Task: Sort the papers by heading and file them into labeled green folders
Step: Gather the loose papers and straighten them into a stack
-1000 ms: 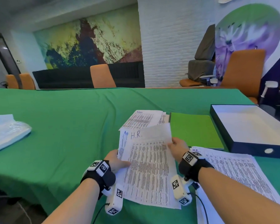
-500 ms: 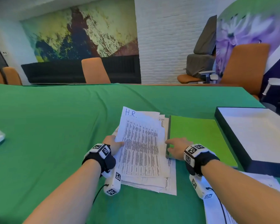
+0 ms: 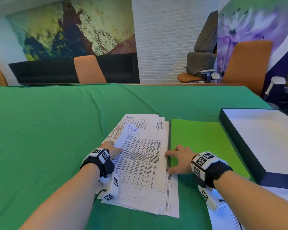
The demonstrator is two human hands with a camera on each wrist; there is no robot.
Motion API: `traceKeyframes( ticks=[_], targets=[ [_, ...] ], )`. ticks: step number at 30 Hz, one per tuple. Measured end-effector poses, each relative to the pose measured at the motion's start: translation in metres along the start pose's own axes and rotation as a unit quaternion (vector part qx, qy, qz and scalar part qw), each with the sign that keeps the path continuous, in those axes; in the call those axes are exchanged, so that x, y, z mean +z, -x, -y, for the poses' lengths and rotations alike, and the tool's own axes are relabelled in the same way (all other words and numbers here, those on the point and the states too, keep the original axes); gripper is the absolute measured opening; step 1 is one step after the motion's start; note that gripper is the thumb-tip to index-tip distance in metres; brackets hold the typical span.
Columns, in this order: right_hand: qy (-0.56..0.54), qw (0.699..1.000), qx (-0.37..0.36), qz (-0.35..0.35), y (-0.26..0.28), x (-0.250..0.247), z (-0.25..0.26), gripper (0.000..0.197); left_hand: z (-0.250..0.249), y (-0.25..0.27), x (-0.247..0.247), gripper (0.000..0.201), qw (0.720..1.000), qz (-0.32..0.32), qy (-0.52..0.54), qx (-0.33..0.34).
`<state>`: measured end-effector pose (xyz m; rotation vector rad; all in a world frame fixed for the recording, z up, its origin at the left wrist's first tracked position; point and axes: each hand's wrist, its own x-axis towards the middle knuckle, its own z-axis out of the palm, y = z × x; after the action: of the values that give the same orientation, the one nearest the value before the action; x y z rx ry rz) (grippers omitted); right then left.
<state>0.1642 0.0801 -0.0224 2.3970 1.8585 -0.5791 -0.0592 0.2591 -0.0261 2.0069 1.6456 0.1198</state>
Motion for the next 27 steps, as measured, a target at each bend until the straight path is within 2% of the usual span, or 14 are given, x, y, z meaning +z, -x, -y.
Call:
traceKeyframes(
  ticks=[2, 3, 4, 8, 10, 12, 14, 17, 20, 22, 27],
  targets=[
    [-0.01, 1.0, 0.001, 0.003, -0.003, -0.001, 0.0, 0.061, 0.0, -0.003, -0.002, 0.027, 1.0, -0.018, 0.019, 0.004],
    [-0.017, 1.0, 0.002, 0.004, -0.004, -0.002, -0.001, 0.057, -0.001, -0.004, -0.002, 0.025, 1.0, -0.022, 0.02, 0.002],
    [-0.023, 1.0, 0.003, 0.004, -0.005, -0.003, -0.001, 0.053, -0.001, -0.005, -0.003, 0.033, 1.0, -0.019, 0.021, 0.008],
    [-0.041, 0.999, 0.006, 0.004, -0.01, -0.006, -0.001, 0.048, -0.009, -0.006, -0.005, 0.039, 1.0, 0.019, -0.012, -0.02],
    [-0.041, 0.999, 0.005, 0.011, -0.01, -0.008, -0.003, 0.059, -0.01, -0.01, -0.004, 0.056, 0.998, 0.028, -0.042, -0.031],
    [-0.04, 0.999, 0.0, 0.024, -0.012, -0.009, -0.007, 0.083, -0.01, -0.014, -0.002, 0.076, 0.997, 0.025, -0.063, -0.04],
    [-0.04, 0.999, -0.004, 0.034, -0.013, -0.012, -0.01, 0.097, -0.012, -0.016, -0.001, 0.083, 0.996, 0.02, -0.073, -0.041],
    [-0.039, 0.998, -0.008, 0.048, -0.015, -0.014, -0.011, 0.1, -0.018, -0.02, 0.001, 0.093, 0.996, 0.01, -0.075, -0.053],
    [-0.056, 0.998, -0.014, 0.039, -0.017, -0.01, -0.014, 0.101, -0.019, -0.023, 0.0, 0.115, 0.992, -0.015, -0.095, -0.079],
    [-0.071, 0.997, -0.018, 0.023, -0.018, -0.007, -0.017, 0.1, -0.017, -0.025, -0.003, 0.111, 0.991, -0.013, -0.108, -0.08],
    [-0.094, 0.995, -0.014, 0.015, -0.023, -0.001, -0.022, 0.1, -0.016, -0.037, -0.011, 0.074, 0.991, 0.008, -0.114, -0.067]
  ],
)
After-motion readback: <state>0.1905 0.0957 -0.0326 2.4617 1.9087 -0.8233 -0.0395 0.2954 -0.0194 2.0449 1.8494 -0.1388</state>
